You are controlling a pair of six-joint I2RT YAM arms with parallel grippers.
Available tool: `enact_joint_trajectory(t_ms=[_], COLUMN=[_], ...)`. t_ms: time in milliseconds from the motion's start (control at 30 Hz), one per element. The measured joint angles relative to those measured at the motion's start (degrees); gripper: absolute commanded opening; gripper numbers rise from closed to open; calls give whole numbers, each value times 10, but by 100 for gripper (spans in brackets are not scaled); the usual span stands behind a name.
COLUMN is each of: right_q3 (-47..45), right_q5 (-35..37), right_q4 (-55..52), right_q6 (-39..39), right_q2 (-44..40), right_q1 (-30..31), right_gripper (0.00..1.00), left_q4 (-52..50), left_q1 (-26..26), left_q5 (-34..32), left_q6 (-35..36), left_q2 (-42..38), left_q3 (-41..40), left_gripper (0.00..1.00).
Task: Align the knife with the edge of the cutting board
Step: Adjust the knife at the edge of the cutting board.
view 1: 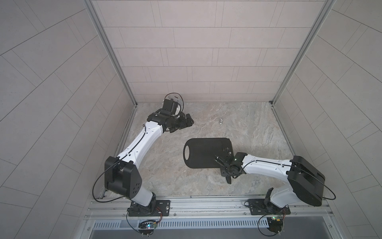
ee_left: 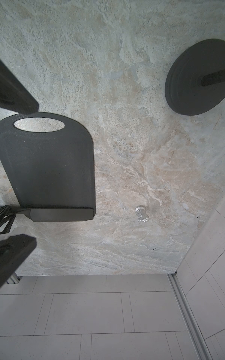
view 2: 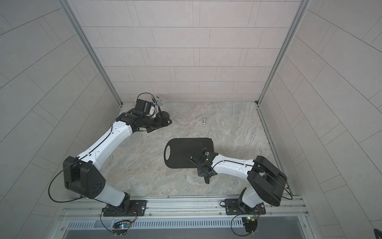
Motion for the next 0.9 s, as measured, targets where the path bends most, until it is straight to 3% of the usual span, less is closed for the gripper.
enact_joint_trajectory(t_ms=[600, 900], right_q3=[0, 1], right_q5=[1, -9], right_q4=[-2, -16], right_q6=[-8, -30], right_q2=[-28, -90], right_q1=[0, -4], right_gripper=[66, 92], left_q4=[0, -4], left_q1=[0, 0], left_q5=[-2, -2], left_q6=[2, 2], left_q2=[0, 0], left_q3=[0, 0], left_gripper=[100, 100])
